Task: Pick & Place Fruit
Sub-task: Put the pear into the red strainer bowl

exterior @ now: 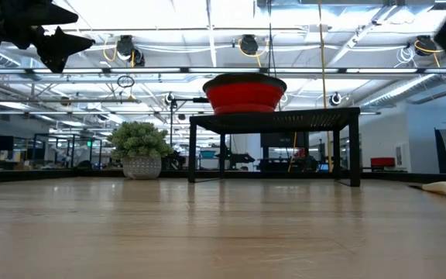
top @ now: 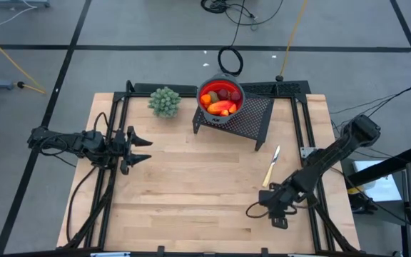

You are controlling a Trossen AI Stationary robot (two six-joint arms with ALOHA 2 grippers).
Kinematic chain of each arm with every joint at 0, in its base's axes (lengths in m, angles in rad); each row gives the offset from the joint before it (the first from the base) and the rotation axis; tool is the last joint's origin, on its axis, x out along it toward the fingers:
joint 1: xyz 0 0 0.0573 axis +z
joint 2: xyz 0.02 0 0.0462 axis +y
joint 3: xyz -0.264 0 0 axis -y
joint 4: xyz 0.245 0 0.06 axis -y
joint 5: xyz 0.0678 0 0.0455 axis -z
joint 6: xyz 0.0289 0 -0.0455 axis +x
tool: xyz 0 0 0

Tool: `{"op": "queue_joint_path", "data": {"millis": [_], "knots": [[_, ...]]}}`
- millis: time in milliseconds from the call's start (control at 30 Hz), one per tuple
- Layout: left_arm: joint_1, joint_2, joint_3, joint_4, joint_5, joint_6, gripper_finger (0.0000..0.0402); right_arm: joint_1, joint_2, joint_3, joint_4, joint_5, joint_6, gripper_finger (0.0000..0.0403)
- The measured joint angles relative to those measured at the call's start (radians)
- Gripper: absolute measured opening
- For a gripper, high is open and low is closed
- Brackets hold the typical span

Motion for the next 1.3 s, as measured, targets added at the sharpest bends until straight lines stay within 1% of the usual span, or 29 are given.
{"op": "queue_joint_path", "data": {"millis": [133, 300, 467, 567, 767, 967, 1067, 1300], "knots": [[0.0, 0.0, 0.0, 0.0, 0.0, -0.006, 0.025, -0.019, -0.097, 0.0, 0.128, 0.039, -0.015, 0.0127], [0.0, 0.0, 0.0, 0.001, 0.0, -0.008, 0.025, -0.049, -0.207, 0.0, 0.275, 0.171, -0.048, 0.0127], [0.0, 0.0, 0.0, 0.001, 0.0, -0.008, 0.025, -0.073, -0.28, 0.0, 0.428, 0.323, -0.158, 0.0127], [0.0, 0.0, 0.0, 0.0, 0.002, -0.008, 0.025, -0.082, -0.303, 0.0, 0.544, 0.381, -0.256, 0.0126], [0.0, 0.0, 0.0, -0.001, 0.01, -0.006, 0.025, -0.098, -0.309, 0.0, 0.809, 0.382, -0.461, 0.0126], [0.0, 0.0, 0.0, -0.002, 0.011, -0.002, 0.025, -0.101, -0.308, 0.0, 1.015, 0.367, -0.642, 0.0126], [0.0, 0.0, 0.0, -0.003, 0.011, 0.0, 0.025, -0.101, -0.309, 0.001, 1.061, 0.326, -0.697, 0.0126], [0.0, 0.0, 0.0, -0.003, 0.011, 0.0, 0.025, -0.101, -0.308, 0.001, 1.061, 0.329, -0.707, 0.0126]]}}
